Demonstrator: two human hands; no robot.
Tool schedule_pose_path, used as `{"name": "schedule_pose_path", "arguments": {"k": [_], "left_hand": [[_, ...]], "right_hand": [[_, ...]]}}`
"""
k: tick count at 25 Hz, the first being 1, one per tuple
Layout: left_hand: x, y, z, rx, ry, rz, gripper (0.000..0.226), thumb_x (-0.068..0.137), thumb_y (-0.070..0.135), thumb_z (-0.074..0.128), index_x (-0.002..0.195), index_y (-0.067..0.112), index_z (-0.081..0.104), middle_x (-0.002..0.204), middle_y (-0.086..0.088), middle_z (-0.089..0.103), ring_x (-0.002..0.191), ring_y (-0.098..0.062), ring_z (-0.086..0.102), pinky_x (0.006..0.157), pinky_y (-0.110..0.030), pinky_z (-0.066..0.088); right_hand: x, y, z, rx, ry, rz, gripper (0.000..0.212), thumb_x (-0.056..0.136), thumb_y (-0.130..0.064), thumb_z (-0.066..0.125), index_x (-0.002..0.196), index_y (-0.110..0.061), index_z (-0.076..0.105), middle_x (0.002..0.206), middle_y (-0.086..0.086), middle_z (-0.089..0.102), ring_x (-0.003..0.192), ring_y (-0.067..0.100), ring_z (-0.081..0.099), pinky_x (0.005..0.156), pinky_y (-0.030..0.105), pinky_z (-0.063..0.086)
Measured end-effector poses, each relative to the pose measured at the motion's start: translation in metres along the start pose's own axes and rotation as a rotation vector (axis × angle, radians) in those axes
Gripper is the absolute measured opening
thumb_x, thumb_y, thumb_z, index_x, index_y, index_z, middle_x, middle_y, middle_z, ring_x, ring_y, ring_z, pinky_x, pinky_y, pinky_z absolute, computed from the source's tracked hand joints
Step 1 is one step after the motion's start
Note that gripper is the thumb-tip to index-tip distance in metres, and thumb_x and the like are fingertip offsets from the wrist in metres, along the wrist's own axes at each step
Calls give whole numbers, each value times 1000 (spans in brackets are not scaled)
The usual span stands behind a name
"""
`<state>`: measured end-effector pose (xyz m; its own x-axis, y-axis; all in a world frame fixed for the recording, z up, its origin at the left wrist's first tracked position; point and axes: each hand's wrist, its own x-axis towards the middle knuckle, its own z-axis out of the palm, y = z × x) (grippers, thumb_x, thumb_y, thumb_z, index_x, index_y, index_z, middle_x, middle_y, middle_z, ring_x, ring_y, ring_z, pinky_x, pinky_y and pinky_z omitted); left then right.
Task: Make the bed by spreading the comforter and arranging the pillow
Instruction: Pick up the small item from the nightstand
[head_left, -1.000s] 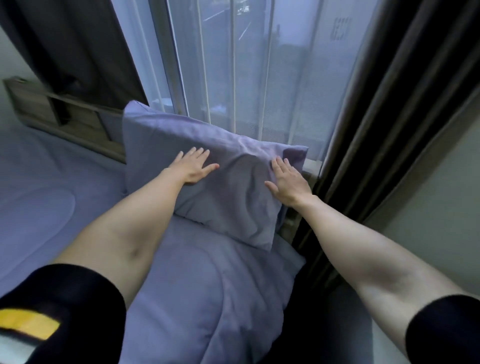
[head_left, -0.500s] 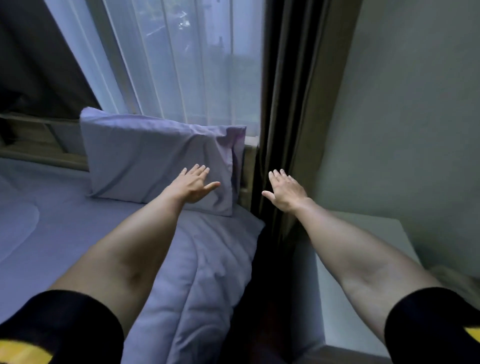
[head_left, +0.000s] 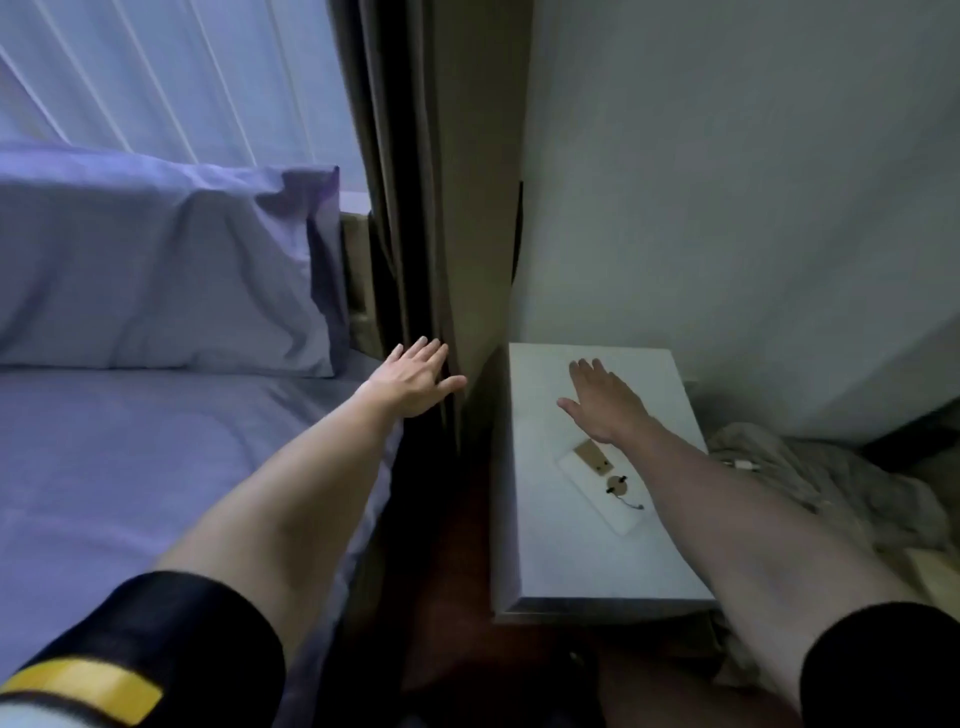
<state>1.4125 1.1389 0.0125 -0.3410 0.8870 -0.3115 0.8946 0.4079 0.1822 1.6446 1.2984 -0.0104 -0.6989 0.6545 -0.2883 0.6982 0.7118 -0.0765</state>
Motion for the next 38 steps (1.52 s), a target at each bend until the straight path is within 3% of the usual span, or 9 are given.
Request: {"name": "schedule_pose_path", "arguments": {"k": [8, 12, 16, 26, 31, 35, 38], "left_hand": [[69, 131, 135, -71, -181, 7, 75, 98, 59, 22, 154, 14, 0, 162, -2, -5, 150, -17, -8, 121, -40, -1], [77, 181, 210, -102, -245, -30, 79, 97, 59, 22, 153, 13, -10, 161, -3, -16, 148, -18, -15, 122, -42, -3], [82, 214, 263, -115, -229, -83, 86, 95, 63, 23, 150, 12, -20, 157, -4, -28, 147, -19, -22, 122, -41, -5], [90, 222, 287, -74, -190, -130, 96, 89, 71, 21, 145, 13, -31, 151, -4, -41, 143, -19, -29, 122, -45, -2], [90, 223, 285, -93, -192, -139, 97, 89, 71, 24, 146, 12, -28, 153, -5, -37, 145, -20, -26, 122, -45, -1], [91, 223, 285, -107, -197, -136, 98, 89, 70, 28, 147, 12, -27, 154, -5, -36, 145, -19, -26, 122, -45, -1], [86, 222, 285, -237, -164, -134, 98, 91, 65, 36, 149, 12, -23, 156, -7, -31, 146, -21, -23, 122, -43, -3]], "right_hand": [[26, 131, 85, -29, -183, -71, 61, 104, -33, 30, 154, -7, 6, 162, 10, 6, 150, 27, 2, 120, 36, 11], [44, 146, 128, 1, -273, -145, 69, 98, -27, 48, 154, -13, 10, 161, 3, 11, 148, 23, 10, 116, 37, 19], [62, 150, 162, 40, -236, -210, 63, 96, -28, 51, 151, -17, 21, 158, 2, 20, 141, 26, 24, 109, 41, 29], [92, 160, 173, 148, -210, -187, 69, 82, -29, 71, 142, -22, 37, 147, -3, 34, 131, 27, 31, 99, 39, 37], [75, 159, 178, 228, -15, -133, 61, 79, -23, 74, 132, -20, 43, 134, 0, 48, 119, 26, 45, 91, 37, 41], [69, 161, 183, 247, -4, -138, 67, 82, -25, 72, 139, -20, 38, 142, 0, 44, 127, 27, 42, 99, 39, 41], [54, 170, 190, 383, 9, -28, 74, 88, -30, 66, 149, -20, 25, 151, 3, 36, 135, 26, 34, 109, 39, 34]]}}
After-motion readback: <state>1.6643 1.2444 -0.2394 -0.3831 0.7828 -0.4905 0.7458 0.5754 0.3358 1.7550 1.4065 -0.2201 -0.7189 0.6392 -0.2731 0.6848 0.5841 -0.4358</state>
